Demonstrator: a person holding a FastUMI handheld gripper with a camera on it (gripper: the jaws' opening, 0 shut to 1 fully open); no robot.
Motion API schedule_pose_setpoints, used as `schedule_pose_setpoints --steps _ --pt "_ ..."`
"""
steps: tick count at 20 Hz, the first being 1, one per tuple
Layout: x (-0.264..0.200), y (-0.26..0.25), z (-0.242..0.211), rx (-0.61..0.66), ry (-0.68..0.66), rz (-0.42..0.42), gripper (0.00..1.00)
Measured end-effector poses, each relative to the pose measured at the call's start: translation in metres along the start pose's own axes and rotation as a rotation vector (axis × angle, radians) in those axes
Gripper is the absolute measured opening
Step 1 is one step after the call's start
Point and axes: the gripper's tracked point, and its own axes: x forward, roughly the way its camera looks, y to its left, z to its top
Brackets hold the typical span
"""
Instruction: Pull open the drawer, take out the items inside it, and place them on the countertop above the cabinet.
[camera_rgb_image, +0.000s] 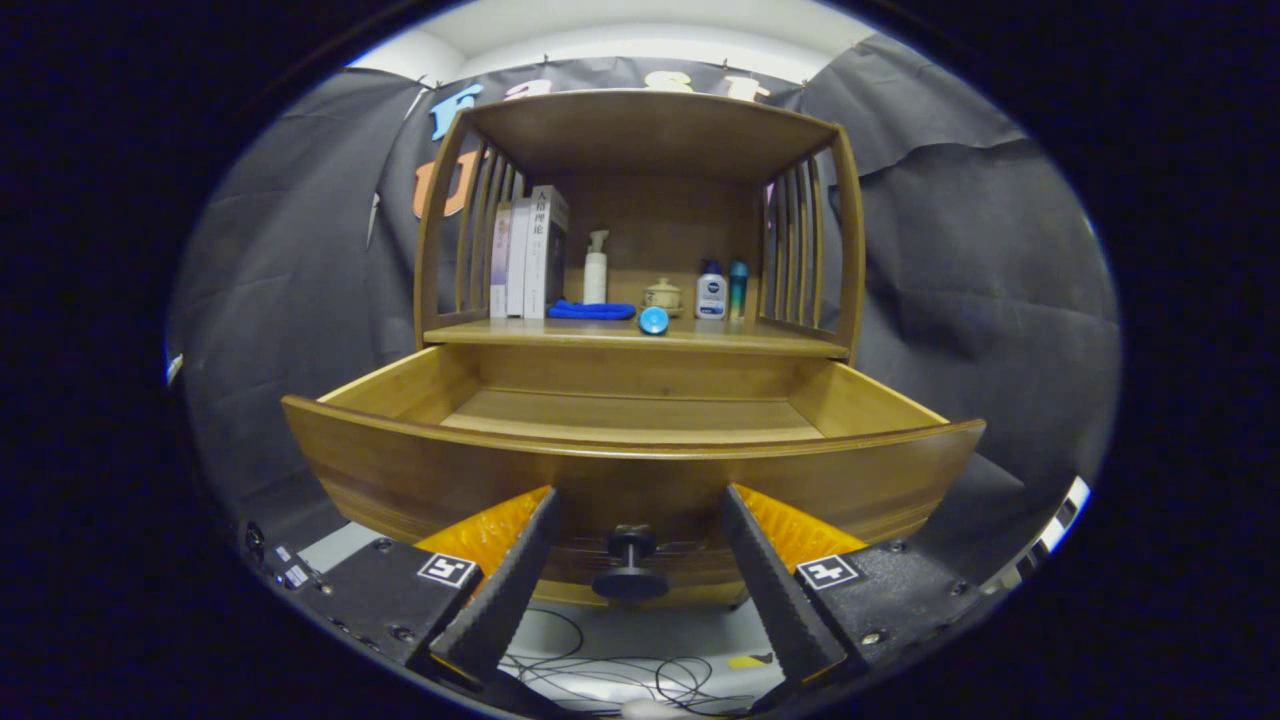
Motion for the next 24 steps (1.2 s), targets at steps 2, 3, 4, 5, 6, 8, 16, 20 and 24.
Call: schedule_pose_setpoints --steps 2,3,4,5,6,8,16,20,24 --pt "0.005 -0.001 0.002 0.007 0.008 0.014 1.00" --pt "0.009 -0.001 0.002 0.010 0.015 0.023 1.00" --pt "0.010 -0.001 0.006 0.033 0.012 0.030 1.00" --pt "0.014 0.000 0.004 0.031 0.024 0.034 1.00" --pt "0.017 -0.001 0.007 0.022 0.010 0.031 1.00" --pt "0.024 -0.001 0.011 0.023 0.002 0.030 1.00" --pt "0.058 0.002 0.029 0.021 -0.014 0.027 1.00" --pt "0.077 0.004 0.037 0.021 -0.008 0.025 1.00" --pt "0.103 0.005 0.042 0.016 0.004 0.022 1.00"
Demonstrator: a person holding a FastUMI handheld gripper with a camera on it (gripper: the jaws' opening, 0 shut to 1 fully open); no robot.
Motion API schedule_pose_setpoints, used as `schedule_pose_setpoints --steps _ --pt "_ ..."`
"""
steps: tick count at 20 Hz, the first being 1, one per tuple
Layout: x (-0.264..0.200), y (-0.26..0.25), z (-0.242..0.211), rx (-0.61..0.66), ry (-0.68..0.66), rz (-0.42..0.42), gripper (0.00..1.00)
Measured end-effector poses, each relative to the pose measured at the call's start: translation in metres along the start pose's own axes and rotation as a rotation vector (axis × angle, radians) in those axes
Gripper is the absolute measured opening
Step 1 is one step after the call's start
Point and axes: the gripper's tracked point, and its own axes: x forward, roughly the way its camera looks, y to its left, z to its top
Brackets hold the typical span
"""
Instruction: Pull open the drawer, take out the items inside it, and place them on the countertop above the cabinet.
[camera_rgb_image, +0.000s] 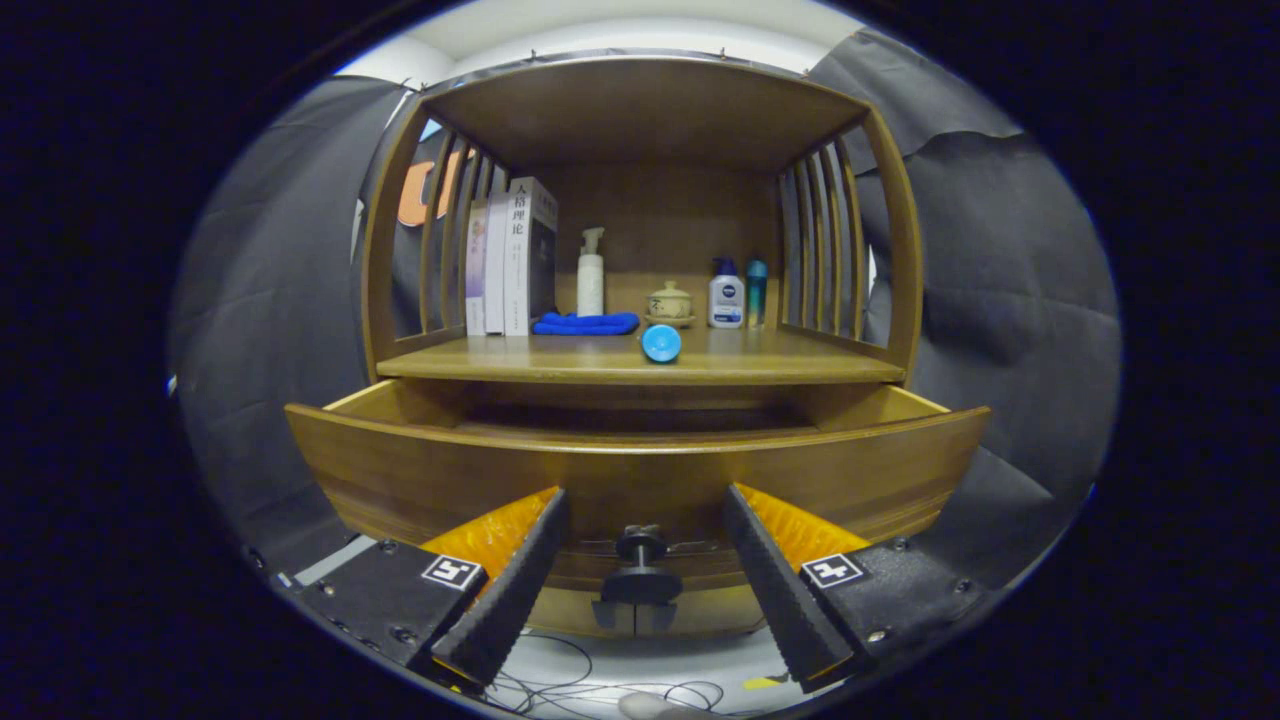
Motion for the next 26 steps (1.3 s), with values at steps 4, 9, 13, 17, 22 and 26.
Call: schedule_pose_setpoints --steps 4,9,13,17,22,26 --pt "0.024 0.002 0.008 0.001 -0.004 -0.002 1.00" --pt "0.050 0.002 0.014 0.005 -0.010 -0.003 1.00" --pt "0.070 0.003 0.020 0.002 -0.032 -0.003 1.00" --pt "0.085 0.004 0.024 0.008 -0.032 -0.005 1.00" --pt "0.093 0.005 0.023 0.001 -0.067 -0.022 1.00" --pt "0.091 0.004 0.021 -0.007 -0.008 -0.027 1.00"
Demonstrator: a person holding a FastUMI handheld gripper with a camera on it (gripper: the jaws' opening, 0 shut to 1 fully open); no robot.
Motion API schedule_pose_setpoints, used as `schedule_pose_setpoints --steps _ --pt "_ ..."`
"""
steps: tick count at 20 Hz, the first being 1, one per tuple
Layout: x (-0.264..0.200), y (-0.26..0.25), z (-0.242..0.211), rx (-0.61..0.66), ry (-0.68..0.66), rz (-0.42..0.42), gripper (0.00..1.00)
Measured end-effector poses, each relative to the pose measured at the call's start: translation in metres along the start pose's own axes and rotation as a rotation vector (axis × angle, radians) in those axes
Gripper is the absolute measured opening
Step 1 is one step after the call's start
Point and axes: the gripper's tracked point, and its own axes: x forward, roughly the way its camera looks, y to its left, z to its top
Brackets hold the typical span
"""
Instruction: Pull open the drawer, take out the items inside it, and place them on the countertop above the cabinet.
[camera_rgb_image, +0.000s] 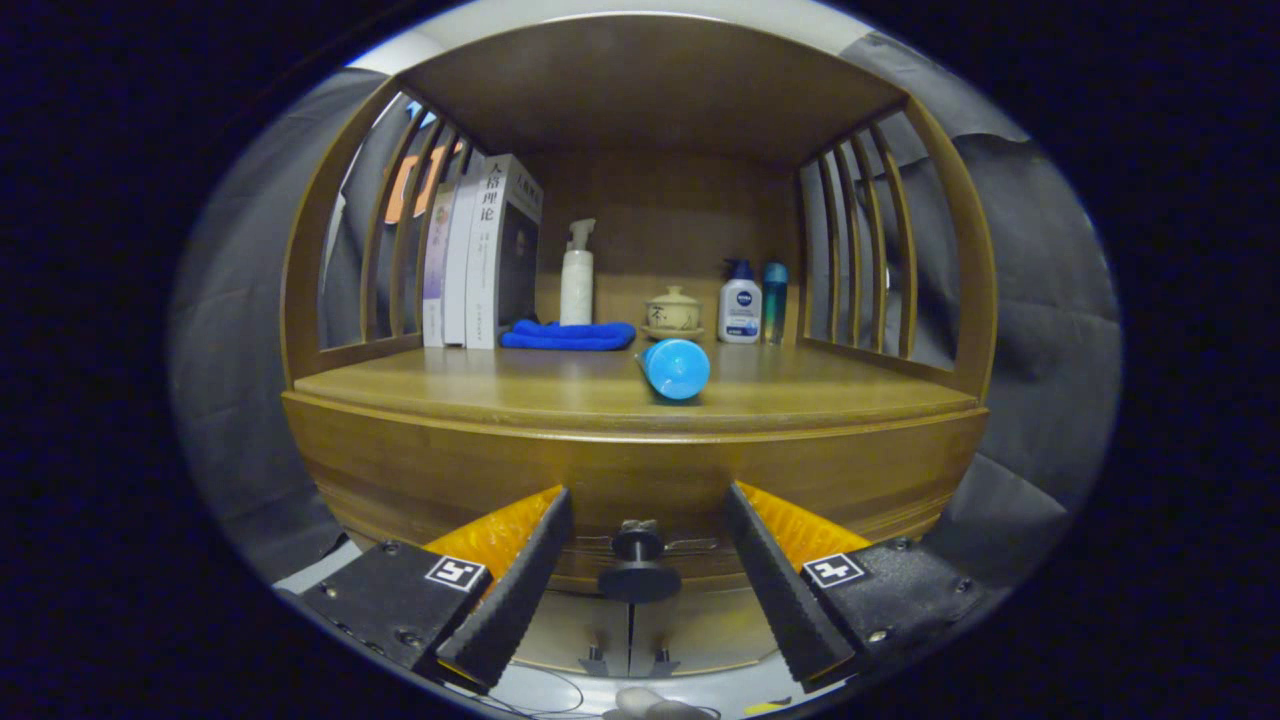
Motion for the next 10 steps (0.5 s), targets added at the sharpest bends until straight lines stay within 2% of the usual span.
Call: schedule_pose_setpoints --steps 5,10 --pt "-0.019 -0.003 0.002 0.011 0.030 0.021 1.00" --pt "-0.107 -0.019 -0.002 0.027 -0.001 0.027 1.00"
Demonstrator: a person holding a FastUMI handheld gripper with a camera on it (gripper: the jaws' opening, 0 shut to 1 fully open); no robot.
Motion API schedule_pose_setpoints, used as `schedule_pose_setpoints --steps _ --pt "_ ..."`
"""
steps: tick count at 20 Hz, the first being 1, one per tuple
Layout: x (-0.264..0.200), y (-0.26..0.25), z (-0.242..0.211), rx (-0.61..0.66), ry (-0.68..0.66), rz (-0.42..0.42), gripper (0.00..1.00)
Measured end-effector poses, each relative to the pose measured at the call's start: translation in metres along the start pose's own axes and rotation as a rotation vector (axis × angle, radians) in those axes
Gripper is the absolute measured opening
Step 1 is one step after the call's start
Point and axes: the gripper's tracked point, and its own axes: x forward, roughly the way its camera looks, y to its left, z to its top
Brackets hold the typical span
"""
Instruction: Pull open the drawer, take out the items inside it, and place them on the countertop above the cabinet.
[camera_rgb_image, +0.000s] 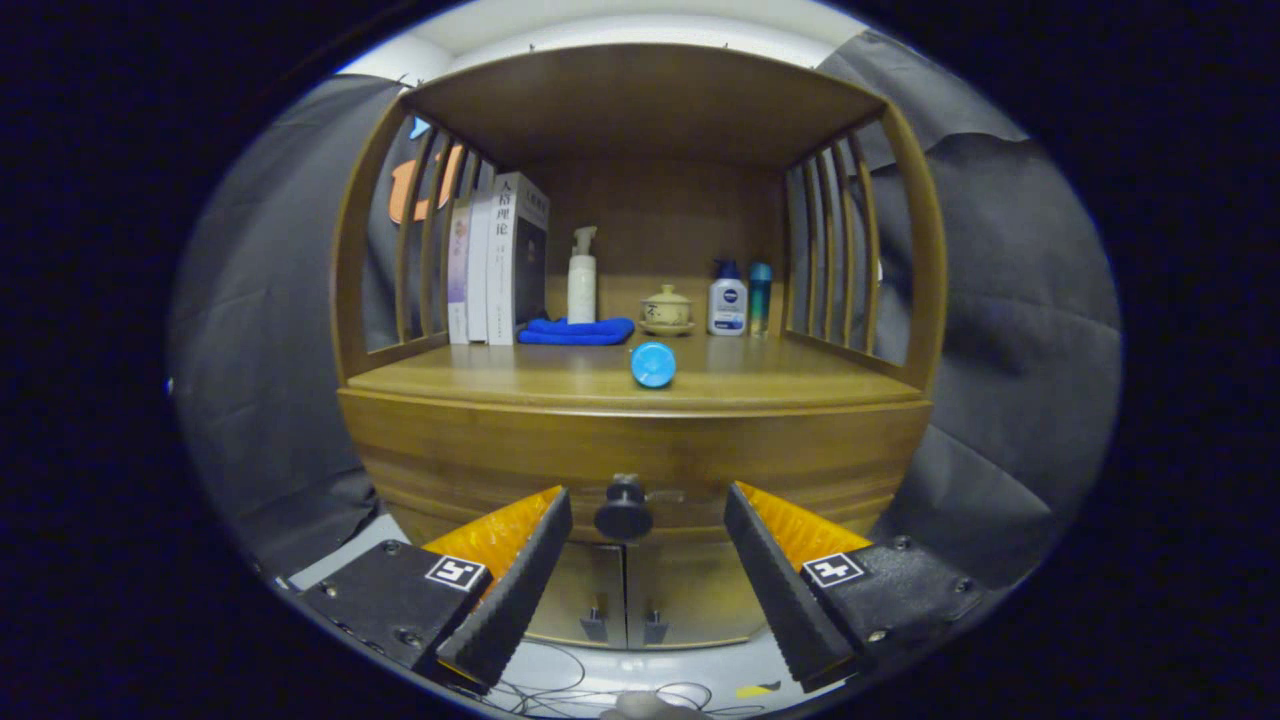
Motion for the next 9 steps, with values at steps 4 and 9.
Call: schedule_pose_setpoints --steps 4,9 --pt "-0.068 -0.015 0.007 0.022 -0.043 0.009 1.00" --pt "-0.133 -0.040 0.034 0.021 -0.140 -0.018 1.00"
